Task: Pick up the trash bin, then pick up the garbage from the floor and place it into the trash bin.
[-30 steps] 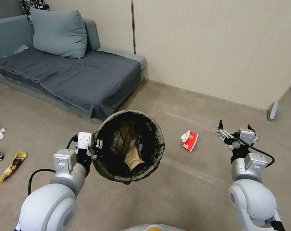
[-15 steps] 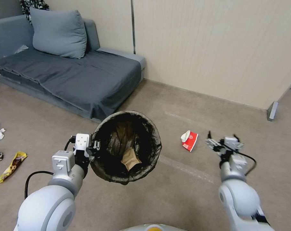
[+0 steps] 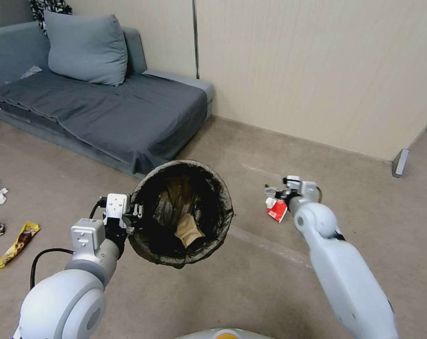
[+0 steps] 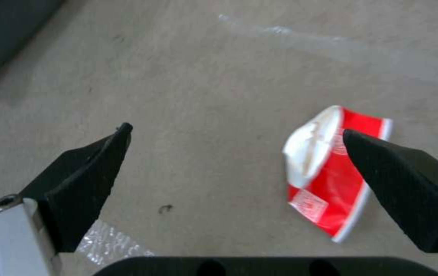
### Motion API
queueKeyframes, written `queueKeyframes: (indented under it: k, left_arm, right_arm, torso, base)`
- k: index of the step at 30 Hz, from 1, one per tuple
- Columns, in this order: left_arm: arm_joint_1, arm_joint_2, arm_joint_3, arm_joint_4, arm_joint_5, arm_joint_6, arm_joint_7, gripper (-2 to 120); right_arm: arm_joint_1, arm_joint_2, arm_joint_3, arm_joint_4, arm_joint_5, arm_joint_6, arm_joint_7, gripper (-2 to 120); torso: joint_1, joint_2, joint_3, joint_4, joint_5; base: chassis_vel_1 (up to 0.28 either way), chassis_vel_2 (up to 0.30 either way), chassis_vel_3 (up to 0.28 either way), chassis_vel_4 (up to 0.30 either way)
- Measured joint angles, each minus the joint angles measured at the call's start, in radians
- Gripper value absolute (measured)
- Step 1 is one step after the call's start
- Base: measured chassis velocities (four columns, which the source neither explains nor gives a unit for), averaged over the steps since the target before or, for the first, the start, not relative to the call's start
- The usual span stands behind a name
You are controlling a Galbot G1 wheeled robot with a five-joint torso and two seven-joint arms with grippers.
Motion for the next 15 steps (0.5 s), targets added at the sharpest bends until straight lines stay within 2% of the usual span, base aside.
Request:
queueKeyframes:
  k: [2,7,9,15]
  left_arm:
    - [0.002,0.0,-0.003,0.001,0.0,0.0,0.0,0]
    - [0.005,-0.002,-0.004,0.001,0.0,0.0,0.001,0]
    - [0.008,-0.007,-0.004,0.001,0.001,0.0,0.001,0]
    - [0.01,-0.017,-0.002,0.0,0.005,0.0,0.001,0]
  right_arm:
    - [0.057,0.012,-0.023,-0.061,0.027,-0.017,-0.003,100]
    - [0.102,0.025,-0.034,-0.111,0.05,-0.03,-0.004,100]
    - [0.148,0.041,-0.042,-0.177,0.06,-0.035,-0.006,100]
    - [0.212,0.076,-0.049,-0.319,0.016,-0.023,-0.03,100]
  torso:
    - [0.0,0.0,0.0,0.0,-0.0003]
    - [0.0,0.0,0.0,0.0002,-0.0003]
    - [0.0,0.0,0.0,0.0003,-0.0005]
    - [0.0,0.0,0.0,0.0,-0.0004]
  base:
    - [0.0,0.0,0.0,0.0]
    - [0.0,0.0,0.0,0.0]
    - [0.0,0.0,0.0,0.0]
    - [0.0,0.0,0.0,0.0]
